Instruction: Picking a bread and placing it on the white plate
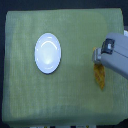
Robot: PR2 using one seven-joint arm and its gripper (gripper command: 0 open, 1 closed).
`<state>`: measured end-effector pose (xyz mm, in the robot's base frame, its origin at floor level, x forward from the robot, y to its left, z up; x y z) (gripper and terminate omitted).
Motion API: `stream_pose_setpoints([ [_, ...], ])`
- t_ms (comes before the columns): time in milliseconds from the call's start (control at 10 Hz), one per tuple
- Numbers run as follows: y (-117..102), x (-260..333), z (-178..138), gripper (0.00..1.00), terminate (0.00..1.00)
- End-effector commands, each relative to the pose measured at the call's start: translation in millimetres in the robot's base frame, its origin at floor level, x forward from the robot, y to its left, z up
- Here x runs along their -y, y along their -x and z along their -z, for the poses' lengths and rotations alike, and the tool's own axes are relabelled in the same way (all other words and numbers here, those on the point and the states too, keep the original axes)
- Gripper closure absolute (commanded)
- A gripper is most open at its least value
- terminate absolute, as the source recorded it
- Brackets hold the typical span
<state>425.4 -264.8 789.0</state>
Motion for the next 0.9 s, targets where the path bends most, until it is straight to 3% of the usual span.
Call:
stream_pose_setpoints([
  [0, -31, -39, -77, 1.0, 0.0],
  [300, -67, -131, -100, 1.0, 0.0],
  [600, -86, -242, -100, 1.0, 0.0],
  [800, -93, -274, -99, 1.0, 0.0],
])
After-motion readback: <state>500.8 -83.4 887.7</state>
